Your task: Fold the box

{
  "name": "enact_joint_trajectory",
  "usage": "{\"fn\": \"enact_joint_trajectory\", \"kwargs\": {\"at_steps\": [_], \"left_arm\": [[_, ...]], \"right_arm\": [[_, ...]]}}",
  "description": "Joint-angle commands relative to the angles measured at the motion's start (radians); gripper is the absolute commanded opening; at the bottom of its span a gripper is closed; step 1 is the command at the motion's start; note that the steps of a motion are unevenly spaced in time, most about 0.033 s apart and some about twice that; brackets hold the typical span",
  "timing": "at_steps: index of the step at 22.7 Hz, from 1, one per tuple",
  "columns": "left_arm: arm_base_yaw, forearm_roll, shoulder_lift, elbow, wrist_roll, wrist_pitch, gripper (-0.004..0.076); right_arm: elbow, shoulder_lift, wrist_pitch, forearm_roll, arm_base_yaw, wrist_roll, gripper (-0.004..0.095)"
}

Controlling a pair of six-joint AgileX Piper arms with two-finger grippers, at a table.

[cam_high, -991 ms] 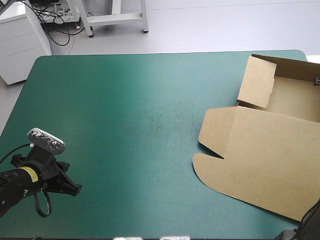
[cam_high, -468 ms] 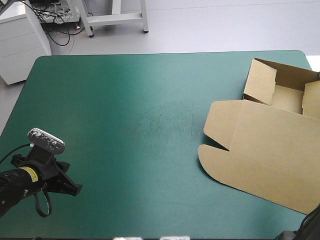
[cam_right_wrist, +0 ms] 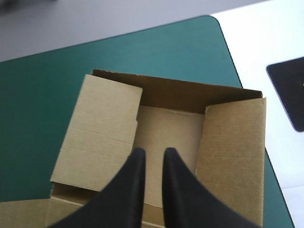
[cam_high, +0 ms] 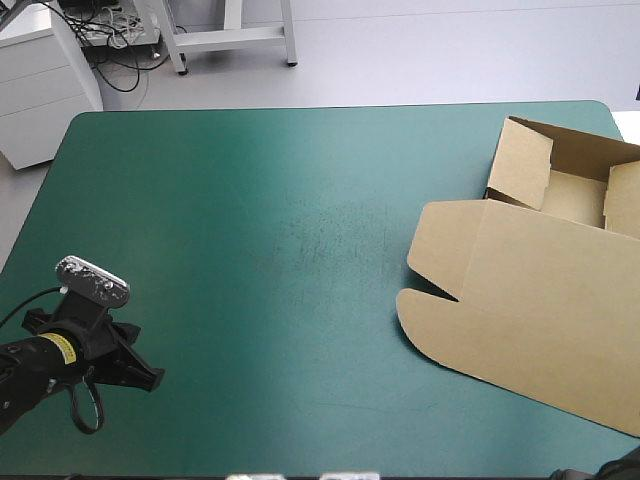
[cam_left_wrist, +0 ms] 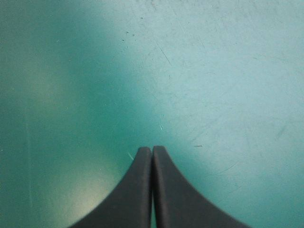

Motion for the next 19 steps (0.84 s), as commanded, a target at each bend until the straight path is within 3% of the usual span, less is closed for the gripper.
{"fn": "enact_joint_trajectory", "kwargs": {"at_steps": [1, 12, 15, 19], "left_arm": [[-0.004, -0.016, -0.003, -0.024, -0.009, -0.063, -0.0032], [-0.004, -0.046, -0.003, -0.024, -0.009, -0.175, -0.0032], [-0.004, -0.047, -0.01, -0.018, -0.009, -0.189, -0.0032], [-0.004, -0.084, -0.078, 0.066, -0.009, -0.242, -0.0032]], "right_arm": [[0.0, -0.114, 0.001, 0.047, 0.037, -0.029, -0.001], [0.42, -0.426, -0.03, -0.006, 0.376, -0.11, -0.001], [0.642, -0.589, -0.101, -0.006, 0.453, -0.149, -0.0008], [0.924, -0.809, -0.2, 0.0, 0.474, -0.215, -0.0008]]}}
